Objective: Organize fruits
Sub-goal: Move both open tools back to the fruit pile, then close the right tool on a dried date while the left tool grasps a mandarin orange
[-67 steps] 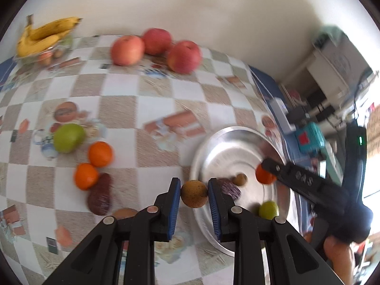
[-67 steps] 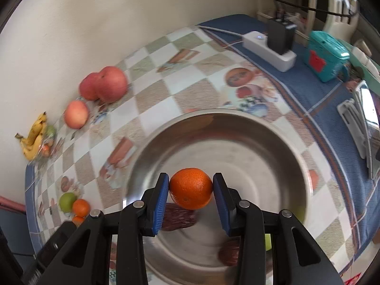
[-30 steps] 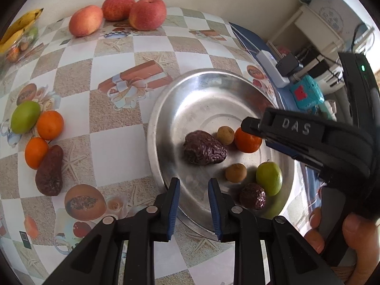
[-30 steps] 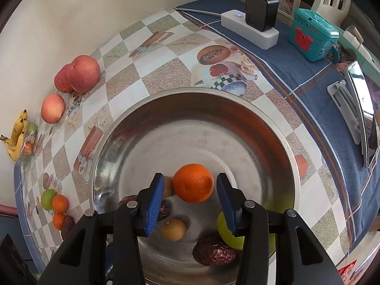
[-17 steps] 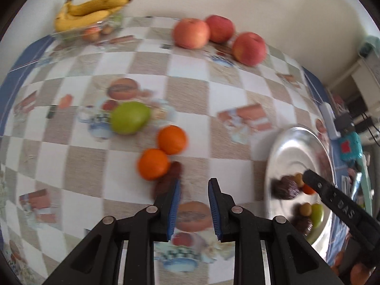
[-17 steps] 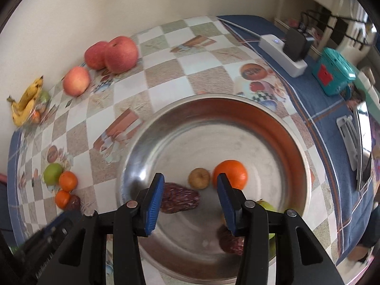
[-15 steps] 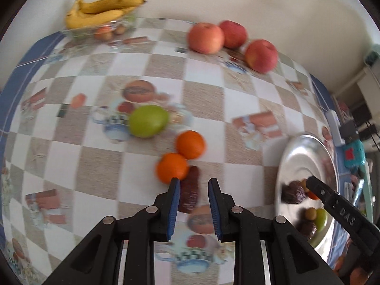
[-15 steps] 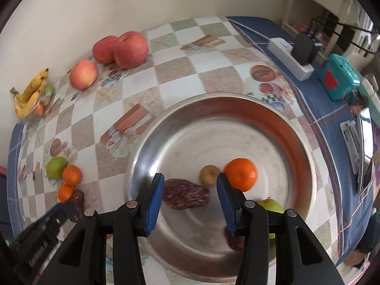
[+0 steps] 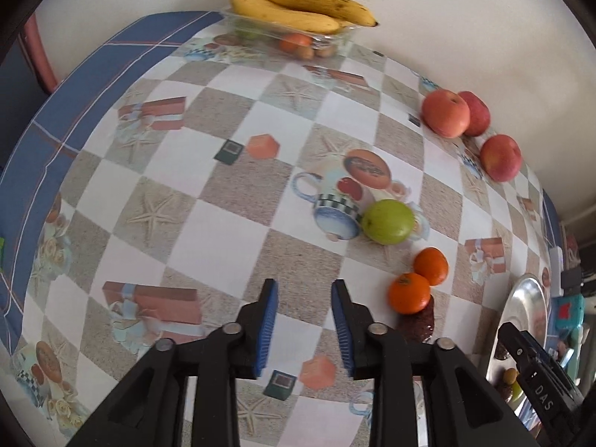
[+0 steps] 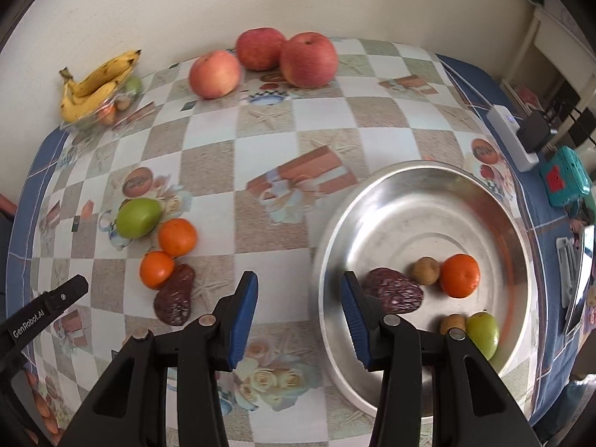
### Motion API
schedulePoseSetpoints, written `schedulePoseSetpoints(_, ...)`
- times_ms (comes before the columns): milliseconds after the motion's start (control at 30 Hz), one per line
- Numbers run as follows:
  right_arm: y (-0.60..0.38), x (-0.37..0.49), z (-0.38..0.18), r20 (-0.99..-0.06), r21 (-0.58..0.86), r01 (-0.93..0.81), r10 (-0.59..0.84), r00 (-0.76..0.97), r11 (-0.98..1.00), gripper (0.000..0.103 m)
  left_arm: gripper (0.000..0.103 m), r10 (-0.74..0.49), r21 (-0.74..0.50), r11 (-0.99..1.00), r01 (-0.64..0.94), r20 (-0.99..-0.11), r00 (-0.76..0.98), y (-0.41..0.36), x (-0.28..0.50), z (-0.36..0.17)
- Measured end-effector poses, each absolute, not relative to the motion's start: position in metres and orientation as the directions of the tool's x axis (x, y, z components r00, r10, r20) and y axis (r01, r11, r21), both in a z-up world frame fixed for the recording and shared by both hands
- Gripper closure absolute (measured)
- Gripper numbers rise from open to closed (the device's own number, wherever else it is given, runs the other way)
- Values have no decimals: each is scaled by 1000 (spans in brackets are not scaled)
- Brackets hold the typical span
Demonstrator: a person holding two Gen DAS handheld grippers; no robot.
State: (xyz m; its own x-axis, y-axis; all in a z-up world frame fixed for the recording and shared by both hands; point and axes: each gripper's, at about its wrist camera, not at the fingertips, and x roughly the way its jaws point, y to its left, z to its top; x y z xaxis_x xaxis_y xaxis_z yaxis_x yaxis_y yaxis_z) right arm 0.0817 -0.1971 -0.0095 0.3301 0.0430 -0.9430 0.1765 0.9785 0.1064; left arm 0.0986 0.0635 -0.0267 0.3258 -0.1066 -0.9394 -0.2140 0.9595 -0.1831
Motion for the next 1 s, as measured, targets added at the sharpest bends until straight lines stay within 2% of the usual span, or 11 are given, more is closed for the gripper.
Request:
schedulePoseSetpoints(33,-192,83,-10,-943,108,167,47,331,980,56,54,-106,-184,958,-221,-940,325,66,98,-27)
schedulePoseSetpoints(167,-173,84,-9,-941,97,121,52,334,988,50,34,-89,-174,956,-237,-939,331,71,98,-26)
schedulePoseSetpoints(200,-170,85,-9,-941,93,113,50,334,989,45,26,-81,-167,956,-240,-940,332,72,98,-26)
schedulePoseSetpoints(267,-163,86,-10,-940,94,98,56,336,991,42,10,-55,-143,957,-251,-944,325,73,98,-28)
schedulePoseSetpoints(300,-160,86,-10,-939,99,92,63,339,991,34,0,-40,-128,957,-259,-947,320,74,98,-29)
schedulePoseSetpoints(333,-158,86,-12,-937,110,85,75,341,990,16,0,-26,-116,957,-268,-948,317,76,98,-31)
schedulePoseSetpoints(400,-153,87,-16,-933,136,74,103,343,988,8,0,1,-91,952,-291,-954,301,81,98,-36)
schedulePoseSetpoints(600,-143,91,-33,-944,174,61,148,296,983,8,0,-21,-117,930,-349,-964,265,93,101,-50)
schedulePoseSetpoints(900,-123,100,-43,-943,223,29,208,261,974,9,0,-158,-235,932,-277,-949,271,66,117,-57)
schedulePoseSetpoints(967,-118,102,-46,-942,230,19,218,254,973,12,0,-167,-241,935,-261,-947,275,61,120,-58)
schedulePoseSetpoints(1000,-116,102,-47,-943,229,14,218,252,973,19,1,-175,-248,934,-258,-945,277,60,121,-58)
